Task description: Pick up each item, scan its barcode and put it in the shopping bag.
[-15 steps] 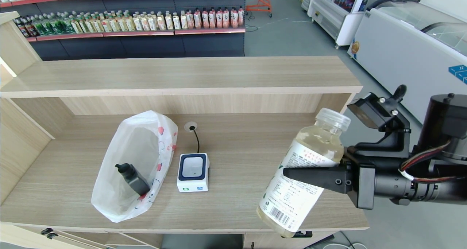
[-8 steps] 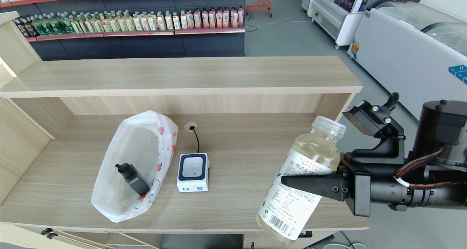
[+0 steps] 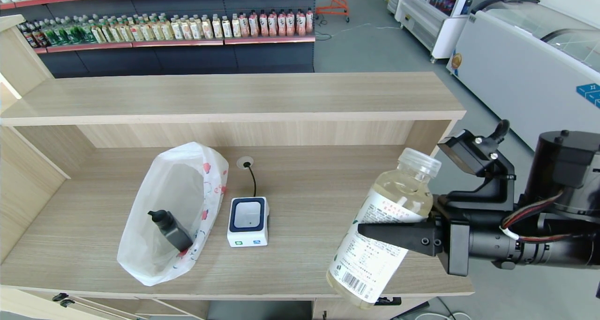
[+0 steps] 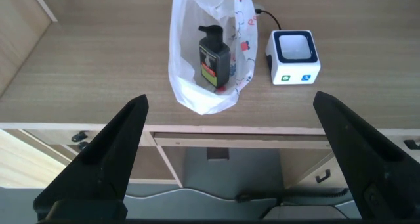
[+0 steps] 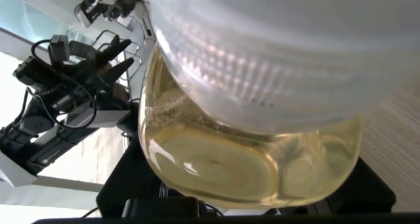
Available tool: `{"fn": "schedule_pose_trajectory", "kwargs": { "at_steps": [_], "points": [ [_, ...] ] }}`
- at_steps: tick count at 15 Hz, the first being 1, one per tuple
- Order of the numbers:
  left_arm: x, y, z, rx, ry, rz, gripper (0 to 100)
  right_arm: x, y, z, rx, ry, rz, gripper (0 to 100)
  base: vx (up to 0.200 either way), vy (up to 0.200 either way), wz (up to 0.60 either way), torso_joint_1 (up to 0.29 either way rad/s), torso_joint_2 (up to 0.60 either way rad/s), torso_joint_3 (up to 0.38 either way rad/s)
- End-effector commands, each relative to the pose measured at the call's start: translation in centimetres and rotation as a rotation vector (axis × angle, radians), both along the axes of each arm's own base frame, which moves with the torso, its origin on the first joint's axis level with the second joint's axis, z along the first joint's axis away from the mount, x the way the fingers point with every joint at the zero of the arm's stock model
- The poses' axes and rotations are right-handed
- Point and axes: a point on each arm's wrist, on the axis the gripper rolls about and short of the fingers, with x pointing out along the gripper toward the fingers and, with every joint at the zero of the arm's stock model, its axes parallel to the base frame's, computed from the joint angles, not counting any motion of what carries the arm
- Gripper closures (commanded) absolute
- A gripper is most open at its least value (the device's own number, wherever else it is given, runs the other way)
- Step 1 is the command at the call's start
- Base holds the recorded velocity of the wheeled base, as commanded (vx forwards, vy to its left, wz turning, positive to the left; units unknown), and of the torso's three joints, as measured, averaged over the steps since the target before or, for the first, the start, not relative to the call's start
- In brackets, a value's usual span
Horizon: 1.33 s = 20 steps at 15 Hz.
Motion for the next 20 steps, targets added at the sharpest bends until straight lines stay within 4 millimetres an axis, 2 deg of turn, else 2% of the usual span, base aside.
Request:
{"fn": "schedule_pose_trajectory", "kwargs": {
  "at_steps": [1,9,10,12,14,16,18,20],
  "points": [
    [0.0,0.0,0.0,0.000,0.000,0.000,0,0.2,0.1,-0.4,-0.007,0.011,0.000,100,0.000,0.000,0.00,0.000,0.00,0.000],
    [0.0,0.0,0.0,0.000,0.000,0.000,0,0.1,-0.3,-0.2,-0.015,-0.032,-0.025,100,0.000,0.000,0.00,0.000,0.00,0.000],
    [0.0,0.0,0.0,0.000,0.000,0.000,0,0.5,-0.8,0.0,-0.037,-0.096,-0.087,100,0.000,0.000,0.00,0.000,0.00,0.000],
    [0.0,0.0,0.0,0.000,0.000,0.000,0,2.2,-3.9,0.0,-0.226,-0.398,-0.348,100,0.000,0.000,0.00,0.000,0.00,0.000],
    [0.0,0.0,0.0,0.000,0.000,0.000,0,1.7,-6.1,-0.1,-0.410,-0.595,-0.485,100,0.000,0.000,0.00,0.000,0.00,0.000],
    [0.0,0.0,0.0,0.000,0.000,0.000,0,1.3,-6.8,0.1,-0.554,-0.734,-0.600,100,0.000,0.000,0.00,0.000,0.00,0.000],
    [0.0,0.0,0.0,0.000,0.000,0.000,0,2.2,-8.3,0.4,-0.682,-0.888,-0.652,100,0.000,0.000,0.00,0.000,0.00,0.000],
    [0.0,0.0,0.0,0.000,0.000,0.000,0,1.9,-8.5,-0.1,-0.771,-0.983,-0.615,100,0.000,0.000,0.00,0.000,0.00,0.000]
  ]
}}
